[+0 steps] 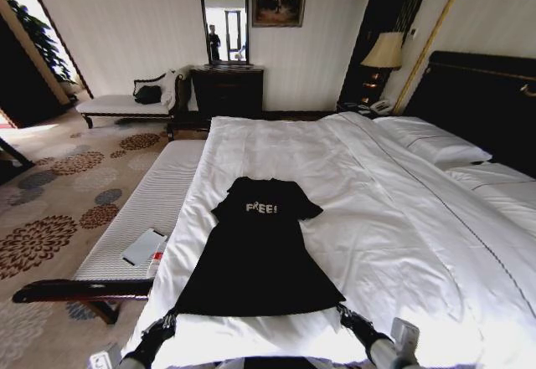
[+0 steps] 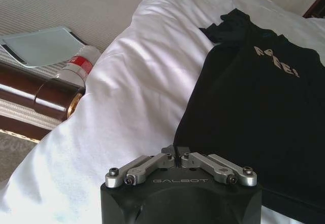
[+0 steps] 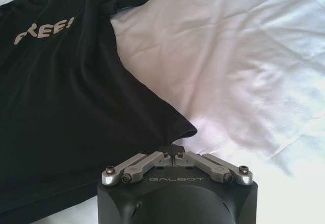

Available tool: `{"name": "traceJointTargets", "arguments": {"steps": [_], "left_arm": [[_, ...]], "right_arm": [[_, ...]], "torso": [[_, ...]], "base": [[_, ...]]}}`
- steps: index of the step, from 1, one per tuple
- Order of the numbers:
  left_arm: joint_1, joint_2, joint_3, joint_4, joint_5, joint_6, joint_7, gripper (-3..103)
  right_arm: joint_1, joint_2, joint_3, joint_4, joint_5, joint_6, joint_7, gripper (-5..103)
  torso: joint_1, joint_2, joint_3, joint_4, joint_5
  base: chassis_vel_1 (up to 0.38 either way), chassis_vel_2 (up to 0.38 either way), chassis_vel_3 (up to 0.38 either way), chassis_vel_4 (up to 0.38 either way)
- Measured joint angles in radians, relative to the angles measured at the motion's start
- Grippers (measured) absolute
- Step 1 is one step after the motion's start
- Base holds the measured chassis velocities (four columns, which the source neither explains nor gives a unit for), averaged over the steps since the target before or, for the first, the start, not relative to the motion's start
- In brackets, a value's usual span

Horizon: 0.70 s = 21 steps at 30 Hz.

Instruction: Fold the clothes on the bed.

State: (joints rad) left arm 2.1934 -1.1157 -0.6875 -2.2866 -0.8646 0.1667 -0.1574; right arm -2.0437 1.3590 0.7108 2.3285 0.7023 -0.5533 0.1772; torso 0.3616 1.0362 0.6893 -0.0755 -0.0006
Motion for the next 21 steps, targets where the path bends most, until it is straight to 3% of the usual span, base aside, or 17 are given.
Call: {"name": "traceJointTargets", "arguments": {"steps": [21], "left_arm": [[0.071, -0.003, 0.005, -0.009, 0.019, -0.015, -0.010, 1]], "right_arm": [[-0.065, 0.030, -0.033, 0.039, -0.054, -0.025, 0.019, 0]], "torso": [[0.000, 0.000, 0.000, -0.0003, 0.0000]], "base": [[0.000, 0.000, 0.000, 0.000]]}}
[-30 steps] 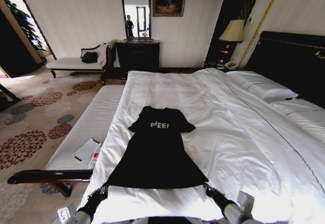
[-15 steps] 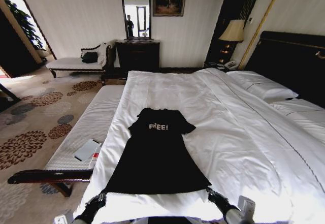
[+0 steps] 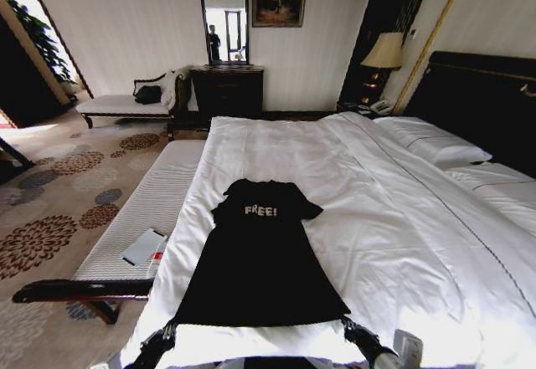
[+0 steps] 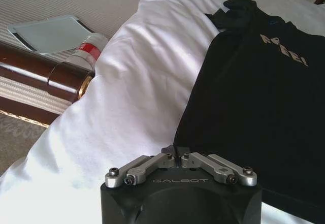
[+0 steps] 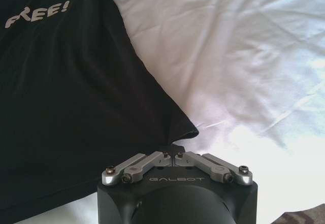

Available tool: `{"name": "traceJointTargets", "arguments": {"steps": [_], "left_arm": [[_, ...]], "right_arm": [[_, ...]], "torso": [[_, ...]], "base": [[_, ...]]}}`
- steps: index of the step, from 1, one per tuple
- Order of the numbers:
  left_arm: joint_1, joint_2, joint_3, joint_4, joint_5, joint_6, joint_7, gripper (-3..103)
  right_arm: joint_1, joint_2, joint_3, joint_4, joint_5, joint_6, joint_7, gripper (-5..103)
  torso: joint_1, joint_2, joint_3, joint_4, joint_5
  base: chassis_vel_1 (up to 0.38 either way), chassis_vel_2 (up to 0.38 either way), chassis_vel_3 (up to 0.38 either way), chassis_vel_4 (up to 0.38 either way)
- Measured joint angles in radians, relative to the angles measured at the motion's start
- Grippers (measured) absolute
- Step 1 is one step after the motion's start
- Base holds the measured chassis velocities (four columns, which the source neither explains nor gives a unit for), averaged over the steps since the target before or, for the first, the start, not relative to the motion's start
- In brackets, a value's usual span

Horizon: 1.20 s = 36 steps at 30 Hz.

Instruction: Fold the clothes on the bed.

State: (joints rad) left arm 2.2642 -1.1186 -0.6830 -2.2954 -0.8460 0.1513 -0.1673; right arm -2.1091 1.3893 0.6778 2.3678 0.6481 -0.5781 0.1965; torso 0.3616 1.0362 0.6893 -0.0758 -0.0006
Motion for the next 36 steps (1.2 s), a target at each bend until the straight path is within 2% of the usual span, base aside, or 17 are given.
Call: {"name": "traceJointTargets", "arguments": {"steps": [11, 14, 15, 16, 17, 19, 21, 23, 25, 26, 27, 28, 29, 30, 32, 34, 36], "left_arm": [[-0.019, -0.013, 0.040, 0.035, 0.030, -0.005, -0.005, 1], [-0.031, -0.014, 0.061, 0.048, 0.075, -0.004, -0.011, 1], [-0.035, -0.015, 0.070, 0.050, 0.096, 0.001, -0.017, 6], [-0.035, -0.015, 0.070, 0.050, 0.096, 0.001, -0.017, 6], [-0.038, -0.016, 0.072, 0.050, 0.106, 0.002, -0.023, 6], [-0.044, -0.017, 0.073, 0.048, 0.117, 0.008, -0.035, 16], [-0.050, -0.019, 0.067, 0.033, 0.127, 0.013, -0.050, 27], [-0.051, -0.020, 0.064, 0.023, 0.135, 0.013, -0.052, 27], [-0.053, -0.023, 0.061, 0.002, 0.166, 0.010, -0.052, 38], [-0.053, -0.023, 0.061, 0.002, 0.166, 0.010, -0.052, 38], [-0.058, -0.027, 0.062, -0.011, 0.196, 0.007, -0.052, 43], [-0.063, -0.029, 0.066, -0.022, 0.221, 0.003, -0.053, 49], [-0.067, -0.030, 0.070, -0.029, 0.241, 0.000, -0.053, 55], [-0.067, -0.030, 0.070, -0.029, 0.241, 0.000, -0.053, 55], [-0.082, -0.035, 0.075, -0.045, 0.291, -0.017, -0.055, 66], [-0.087, -0.036, 0.075, -0.048, 0.299, -0.021, -0.057, 66], [-0.118, -0.039, 0.071, -0.060, 0.327, -0.038, -0.059, 76]], "right_arm": [[0.003, -0.005, -0.011, -0.019, -0.013, -0.006, 0.001, 0], [0.015, -0.005, -0.020, -0.033, -0.024, -0.005, 0.014, 0], [0.019, -0.005, -0.025, -0.037, -0.032, -0.005, 0.019, 5], [0.019, -0.005, -0.025, -0.037, -0.032, -0.005, 0.019, 5], [0.021, -0.004, -0.027, -0.037, -0.034, -0.005, 0.022, 11], [0.022, -0.004, -0.028, -0.034, -0.033, -0.006, 0.028, 16], [0.019, -0.005, -0.025, -0.016, -0.025, -0.006, 0.045, 27], [0.015, -0.006, -0.023, -0.007, -0.020, -0.006, 0.049, 32], [0.009, -0.007, -0.018, 0.020, -0.005, -0.006, 0.056, 37], [0.009, -0.007, -0.018, 0.020, -0.005, -0.006, 0.056, 37], [0.006, -0.008, -0.015, 0.042, 0.009, -0.009, 0.062, 48], [0.006, -0.008, -0.012, 0.063, 0.021, -0.013, 0.066, 54], [0.006, -0.009, -0.009, 0.081, 0.031, -0.017, 0.070, 54], [0.006, -0.009, -0.009, 0.081, 0.031, -0.017, 0.070, 54], [0.016, -0.020, 0.010, 0.113, 0.062, -0.021, 0.075, 65], [0.020, -0.024, 0.015, 0.117, 0.071, -0.021, 0.075, 71], [0.054, -0.049, 0.053, 0.119, 0.137, -0.019, 0.075, 81]], "torso": [[0.000, 0.000, 0.000, 0.0004, 0.0001], [0.000, 0.000, 0.000, 0.0003, 0.0002], [0.000, 0.000, 0.000, 0.0002, 0.0001], [0.000, 0.000, 0.000, 0.0002, 0.0001], [0.000, 0.000, 0.000, 0.0004, 0.0001], [0.000, 0.000, 0.000, 0.0003, 0.0002], [0.000, 0.000, 0.000, 0.0003, 0.0002], [0.000, 0.000, 0.000, 0.0003, 0.0001], [0.000, 0.000, 0.000, 0.0002, 0.0002], [0.000, 0.000, 0.000, 0.0002, 0.0002], [0.000, 0.000, 0.000, 0.0002, 0.0001], [0.000, 0.000, 0.000, 0.0002, 0.0002], [0.000, 0.000, 0.000, 0.0003, 0.0001], [0.000, 0.000, 0.000, 0.0003, 0.0001], [0.000, 0.000, 0.000, 0.0002, 0.0001], [0.000, 0.000, 0.000, 0.0002, 0.0001], [0.000, 0.000, 0.000, 0.0002, 0.0001]], "base": [[0.000, 0.000, 0.000, 0.000], [0.000, 0.000, 0.000, 0.000], [0.000, 0.000, 0.000, 0.000], [0.000, 0.000, 0.000, 0.000], [0.000, 0.000, 0.000, 0.000], [0.000, 0.000, 0.000, 0.000], [0.000, 0.000, 0.000, 0.000], [0.000, 0.000, 0.000, 0.000], [0.000, 0.000, 0.000, 0.000], [0.000, 0.000, 0.000, 0.000], [0.000, 0.000, 0.000, 0.000], [0.000, 0.000, 0.000, 0.000], [0.000, 0.000, 0.000, 0.000], [0.000, 0.000, 0.000, 0.000], [0.000, 0.000, 0.000, 0.000], [0.000, 0.000, 0.000, 0.000], [0.000, 0.000, 0.000, 0.000]]}}
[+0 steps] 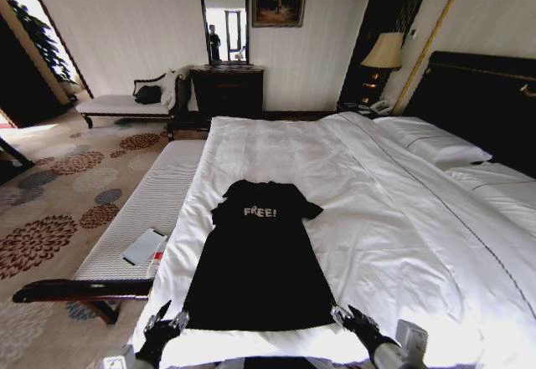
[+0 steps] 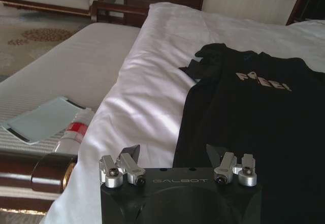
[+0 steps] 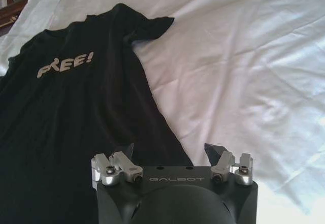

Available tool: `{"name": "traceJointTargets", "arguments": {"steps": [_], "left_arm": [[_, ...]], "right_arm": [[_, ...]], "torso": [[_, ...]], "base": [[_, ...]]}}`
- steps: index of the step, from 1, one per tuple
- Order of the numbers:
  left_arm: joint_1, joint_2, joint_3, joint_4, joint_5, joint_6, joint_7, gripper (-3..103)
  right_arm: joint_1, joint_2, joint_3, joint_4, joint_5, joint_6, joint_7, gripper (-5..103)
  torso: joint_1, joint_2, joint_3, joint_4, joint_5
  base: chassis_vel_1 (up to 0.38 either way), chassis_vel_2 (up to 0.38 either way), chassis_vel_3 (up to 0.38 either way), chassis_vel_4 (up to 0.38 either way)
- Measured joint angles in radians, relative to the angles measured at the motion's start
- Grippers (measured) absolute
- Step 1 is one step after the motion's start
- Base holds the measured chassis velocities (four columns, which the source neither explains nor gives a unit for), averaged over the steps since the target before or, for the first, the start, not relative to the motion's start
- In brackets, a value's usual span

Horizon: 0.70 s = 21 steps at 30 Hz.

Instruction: Fold the clothes on the bed.

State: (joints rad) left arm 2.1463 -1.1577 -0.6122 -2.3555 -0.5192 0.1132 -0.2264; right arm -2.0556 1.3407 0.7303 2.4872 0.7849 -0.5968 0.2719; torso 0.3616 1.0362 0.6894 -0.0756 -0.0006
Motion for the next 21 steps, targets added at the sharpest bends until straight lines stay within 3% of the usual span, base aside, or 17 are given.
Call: {"name": "traceJointTargets", "arguments": {"steps": [4, 5, 7, 9, 10, 11, 14, 21], "left_arm": [[-0.116, 0.010, 0.039, -0.041, 0.029, 0.005, -0.030, 93], [-0.116, 0.010, 0.039, -0.041, 0.029, 0.005, -0.030, 93], [-0.156, 0.013, 0.078, -0.060, 0.055, 0.013, -0.031, 99], [-0.179, 0.020, 0.099, -0.062, 0.090, 0.009, -0.015, 100], [-0.179, 0.020, 0.099, -0.062, 0.090, 0.009, -0.015, 100], [-0.188, 0.029, 0.106, -0.052, 0.102, 0.002, -0.011, 100], [-0.193, 0.045, 0.117, -0.029, 0.121, -0.012, -0.007, 100], [-0.213, 0.043, 0.127, -0.014, 0.129, -0.024, -0.005, 100]], "right_arm": [[0.132, -0.107, 0.121, -0.071, 0.230, 0.021, -0.015, 96], [0.132, -0.107, 0.121, -0.071, 0.230, 0.021, -0.015, 96], [0.185, -0.168, 0.153, -0.106, 0.332, 0.017, -0.016, 99], [0.256, -0.237, 0.174, -0.143, 0.471, -0.005, -0.005, 100], [0.256, -0.237, 0.174, -0.143, 0.471, -0.005, -0.005, 100], [0.312, -0.283, 0.178, -0.175, 0.558, -0.028, 0.010, 100], [0.427, -0.350, 0.158, -0.256, 0.682, -0.062, 0.030, 100], [0.632, -0.390, 0.071, -0.396, 0.863, -0.104, 0.106, 100]], "torso": [[0.000, 0.000, 0.000, -0.0002, 0.0003], [0.000, 0.000, 0.000, -0.0002, 0.0003], [0.000, 0.000, 0.000, -0.0005, 0.0002], [0.000, 0.000, 0.000, -0.0001, 0.0004], [0.000, 0.000, 0.000, -0.0001, 0.0004], [0.000, 0.000, 0.000, 0.0003, 0.0003], [0.000, 0.000, 0.000, 0.0004, 0.0002], [0.000, 0.000, 0.000, 0.0005, 0.0003]], "base": [[0.000, 0.000, 0.000, 0.000], [0.000, 0.000, 0.000, 0.000], [0.000, 0.000, 0.000, 0.000], [0.000, 0.000, 0.000, 0.000], [0.000, 0.000, 0.000, 0.000], [0.000, 0.000, 0.000, 0.000], [0.000, 0.000, 0.000, 0.000], [0.000, 0.000, 0.000, 0.000]]}}
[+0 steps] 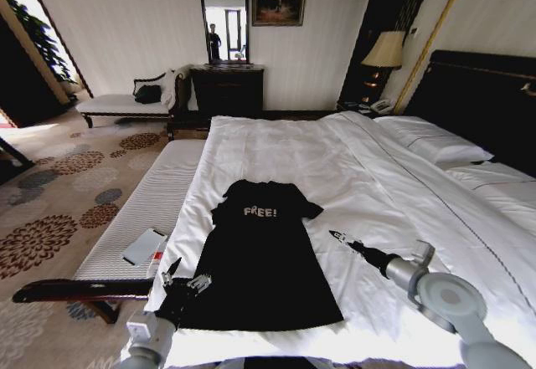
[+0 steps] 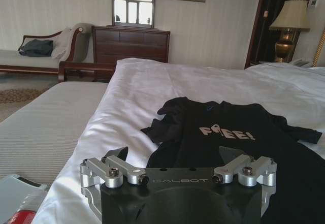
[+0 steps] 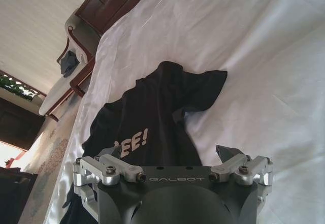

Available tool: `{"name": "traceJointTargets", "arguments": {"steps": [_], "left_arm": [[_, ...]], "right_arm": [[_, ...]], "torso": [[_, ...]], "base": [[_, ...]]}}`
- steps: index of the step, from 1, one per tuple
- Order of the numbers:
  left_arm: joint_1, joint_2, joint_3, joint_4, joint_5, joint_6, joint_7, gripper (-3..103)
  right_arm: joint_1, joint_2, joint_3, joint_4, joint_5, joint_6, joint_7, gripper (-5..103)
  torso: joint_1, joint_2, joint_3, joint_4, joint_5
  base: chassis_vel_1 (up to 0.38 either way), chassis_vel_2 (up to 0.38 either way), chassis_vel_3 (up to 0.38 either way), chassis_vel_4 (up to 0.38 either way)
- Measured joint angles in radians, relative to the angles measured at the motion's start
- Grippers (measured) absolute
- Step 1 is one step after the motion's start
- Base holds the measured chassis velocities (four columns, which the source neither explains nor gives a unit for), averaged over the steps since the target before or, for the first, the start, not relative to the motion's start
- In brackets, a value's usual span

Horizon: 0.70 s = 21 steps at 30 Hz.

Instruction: Fold the clothes on the bed.

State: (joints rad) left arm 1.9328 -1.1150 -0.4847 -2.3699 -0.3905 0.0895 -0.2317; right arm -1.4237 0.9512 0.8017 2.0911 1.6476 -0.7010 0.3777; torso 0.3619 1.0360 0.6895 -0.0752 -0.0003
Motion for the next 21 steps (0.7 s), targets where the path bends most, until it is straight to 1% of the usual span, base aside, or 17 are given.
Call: {"name": "traceJointTargets", "arguments": {"steps": [2, 3, 4, 5, 6, 8, 9, 12, 14, 16, 17, 19, 21], "left_arm": [[-0.021, 0.015, 0.005, 0.011, -0.010, 0.000, -0.001, 100], [-0.053, 0.039, 0.014, 0.027, -0.030, 0.002, -0.005, 100], [-0.060, 0.046, 0.015, 0.031, -0.036, 0.004, -0.006, 100], [-0.060, 0.046, 0.015, 0.031, -0.036, 0.004, -0.006, 100], [-0.064, 0.053, 0.012, 0.035, -0.047, 0.004, -0.007, 100], [-0.064, 0.062, -0.004, 0.037, -0.064, 0.005, -0.008, 100], [-0.064, 0.062, -0.004, 0.037, -0.064, 0.005, -0.008, 100], [-0.093, 0.092, -0.015, 0.045, -0.098, 0.007, -0.008, 100], [-0.113, 0.108, -0.014, 0.055, -0.112, 0.010, -0.012, 100], [-0.115, 0.110, -0.014, 0.056, -0.115, 0.011, -0.013, 100], [-0.116, 0.113, -0.018, 0.060, -0.122, 0.012, -0.014, 100], [-0.116, 0.115, -0.019, 0.061, -0.124, 0.012, -0.014, 100], [-0.108, 0.129, -0.026, 0.067, -0.127, 0.016, -0.015, 100]], "right_arm": [[0.052, -0.002, -0.019, -0.044, 0.032, -0.006, 0.024, 100], [0.095, -0.004, -0.026, -0.093, 0.060, -0.014, 0.043, 100], [0.118, -0.006, -0.033, -0.123, 0.063, -0.018, 0.047, 100], [0.118, -0.006, -0.033, -0.123, 0.063, -0.018, 0.047, 100], [0.162, -0.011, -0.057, -0.176, 0.060, -0.024, 0.047, 100], [0.259, -0.022, -0.112, -0.284, 0.035, -0.032, 0.029, 100], [0.259, -0.022, -0.112, -0.284, 0.035, -0.032, 0.029, 100], [0.369, -0.027, -0.167, -0.433, 0.007, -0.036, 0.000, 100], [0.429, -0.028, -0.202, -0.512, -0.006, -0.036, -0.016, 100], [0.447, -0.028, -0.215, -0.532, -0.011, -0.036, -0.020, 100], [0.504, -0.028, -0.257, -0.594, -0.031, -0.036, -0.042, 100], [0.522, -0.027, -0.270, -0.613, -0.038, -0.036, -0.049, 100], [0.603, -0.019, -0.323, -0.688, -0.074, -0.036, -0.079, 100]], "torso": [[0.000, 0.000, 0.000, 0.0004, 0.0001], [0.000, 0.000, 0.000, -0.0009, -0.0004], [0.000, 0.000, 0.000, -0.0019, -0.0006], [0.000, 0.000, 0.000, -0.0019, -0.0006], [0.000, 0.000, 0.000, -0.0020, -0.0005], [0.000, 0.000, 0.000, 0.0004, -0.0003], [0.000, 0.000, 0.000, 0.0004, -0.0003], [0.000, 0.000, 0.000, 0.0004, 0.0001], [0.000, 0.000, 0.000, -0.0019, -0.0006], [0.000, 0.000, 0.000, -0.0015, -0.0005], [0.000, 0.000, 0.000, -0.0003, -0.0001], [0.000, 0.000, 0.000, -0.0001, -0.0003], [0.000, 0.000, 0.000, -0.0001, -0.0001]], "base": [[0.000, 0.000, 0.000, 0.000], [0.000, 0.000, 0.000, 0.000], [0.000, 0.000, 0.000, 0.000], [0.000, 0.000, 0.000, 0.000], [0.000, 0.000, 0.000, 0.000], [0.000, 0.000, 0.000, 0.000], [0.000, 0.000, 0.000, 0.000], [0.000, 0.000, 0.000, 0.000], [0.000, 0.000, 0.000, 0.000], [0.000, 0.000, 0.000, 0.000], [0.000, 0.000, 0.000, 0.000], [0.000, 0.000, 0.000, 0.000], [0.000, 0.000, 0.000, 0.000]]}}
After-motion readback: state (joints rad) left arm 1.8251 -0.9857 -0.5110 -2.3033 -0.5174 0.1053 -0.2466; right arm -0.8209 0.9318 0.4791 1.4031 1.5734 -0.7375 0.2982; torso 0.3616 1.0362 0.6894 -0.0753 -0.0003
